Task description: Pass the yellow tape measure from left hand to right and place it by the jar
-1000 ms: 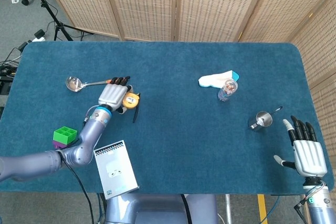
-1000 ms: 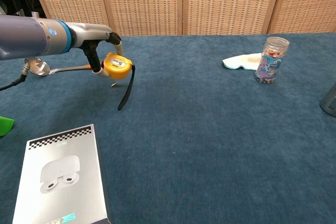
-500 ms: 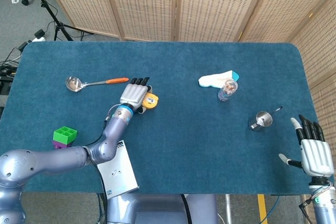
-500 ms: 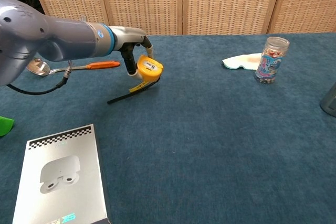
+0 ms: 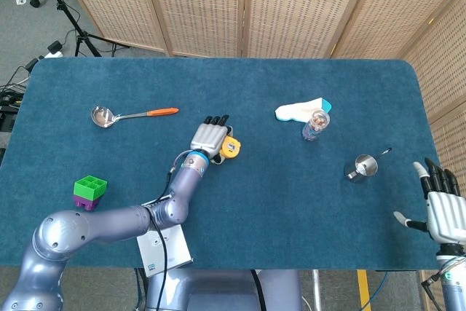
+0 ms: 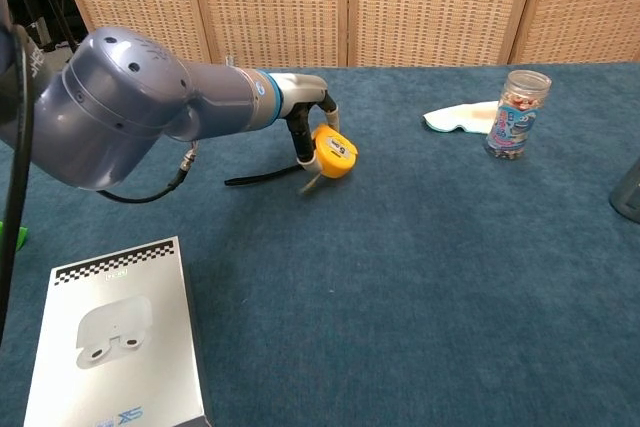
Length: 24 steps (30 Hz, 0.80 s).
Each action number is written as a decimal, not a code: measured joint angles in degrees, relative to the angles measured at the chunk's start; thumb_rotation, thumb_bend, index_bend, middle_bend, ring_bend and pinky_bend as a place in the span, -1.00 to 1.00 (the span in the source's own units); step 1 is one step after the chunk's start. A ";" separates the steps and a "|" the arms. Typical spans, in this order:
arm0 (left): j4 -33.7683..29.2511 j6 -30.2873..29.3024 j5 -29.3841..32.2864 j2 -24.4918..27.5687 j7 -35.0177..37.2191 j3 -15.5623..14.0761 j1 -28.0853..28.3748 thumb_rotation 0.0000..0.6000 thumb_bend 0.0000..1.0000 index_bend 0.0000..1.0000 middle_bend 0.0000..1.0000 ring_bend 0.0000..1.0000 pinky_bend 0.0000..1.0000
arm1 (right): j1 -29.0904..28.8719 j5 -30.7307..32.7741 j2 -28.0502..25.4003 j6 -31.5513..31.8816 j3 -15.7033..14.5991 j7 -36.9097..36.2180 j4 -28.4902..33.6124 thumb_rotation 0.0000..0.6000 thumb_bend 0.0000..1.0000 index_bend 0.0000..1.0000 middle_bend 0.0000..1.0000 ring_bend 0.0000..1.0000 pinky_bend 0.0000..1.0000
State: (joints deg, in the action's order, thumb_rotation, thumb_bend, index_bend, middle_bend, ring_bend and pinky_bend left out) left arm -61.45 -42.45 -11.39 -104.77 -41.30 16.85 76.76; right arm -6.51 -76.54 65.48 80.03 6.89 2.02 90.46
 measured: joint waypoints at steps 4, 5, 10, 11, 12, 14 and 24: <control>2.21 -0.20 1.89 -2.02 0.29 0.72 0.50 1.00 -0.39 0.04 -1.00 -1.00 -1.00 | 0.01 0.35 -0.06 -0.13 0.22 -0.53 -0.24 1.00 -0.81 -0.87 -1.00 -1.00 -1.00; 2.67 -0.43 2.71 -2.56 0.18 0.92 0.68 1.00 -0.39 0.04 -1.00 -1.00 -1.00 | 0.02 0.39 -0.09 -0.16 0.26 -0.67 -0.29 1.00 -0.81 -0.87 -1.00 -1.00 -1.00; 3.76 -1.75 5.31 -3.94 -1.95 1.03 1.30 1.00 -0.41 0.01 -1.00 -1.00 -1.00 | 0.11 0.31 -0.16 0.01 0.33 -0.93 -0.37 1.00 -0.82 -0.87 -1.00 -1.00 -1.00; 3.62 -1.70 6.29 -3.95 -2.73 0.98 1.40 1.00 -0.42 -0.06 -1.00 -1.00 -1.00 | 0.13 0.26 -0.18 0.06 0.34 -1.02 -0.37 1.00 -0.82 -0.87 -1.00 -1.00 -1.00; 3.44 -1.65 7.09 -3.92 -3.37 0.94 1.46 1.00 -0.45 -0.17 -1.00 -1.00 -1.00 | 0.15 0.20 -0.19 0.09 0.33 -1.04 -0.37 1.00 -0.82 -0.86 -1.00 -1.00 -1.00; 2.76 -1.54 8.87 -3.64 -5.01 0.76 1.60 1.00 -0.49 -0.36 -1.00 -1.00 -1.00 | 0.17 0.10 -0.19 0.20 0.34 -1.05 -0.40 1.00 -0.81 -0.86 -1.00 -1.00 -1.00; -2.66 -1.34 10.91 0.27 -7.56 0.13 1.13 1.00 -0.65 -0.84 -1.00 -1.00 -1.00 | 0.29 -0.14 0.13 0.72 0.37 -0.44 -0.32 1.00 -0.82 -0.87 -1.00 -1.00 -1.00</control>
State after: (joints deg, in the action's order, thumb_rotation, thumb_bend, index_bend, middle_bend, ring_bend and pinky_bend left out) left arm -64.11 -43.79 -0.48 -104.50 -48.86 16.98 77.89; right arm -6.22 -76.68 65.61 80.76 7.25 1.58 90.14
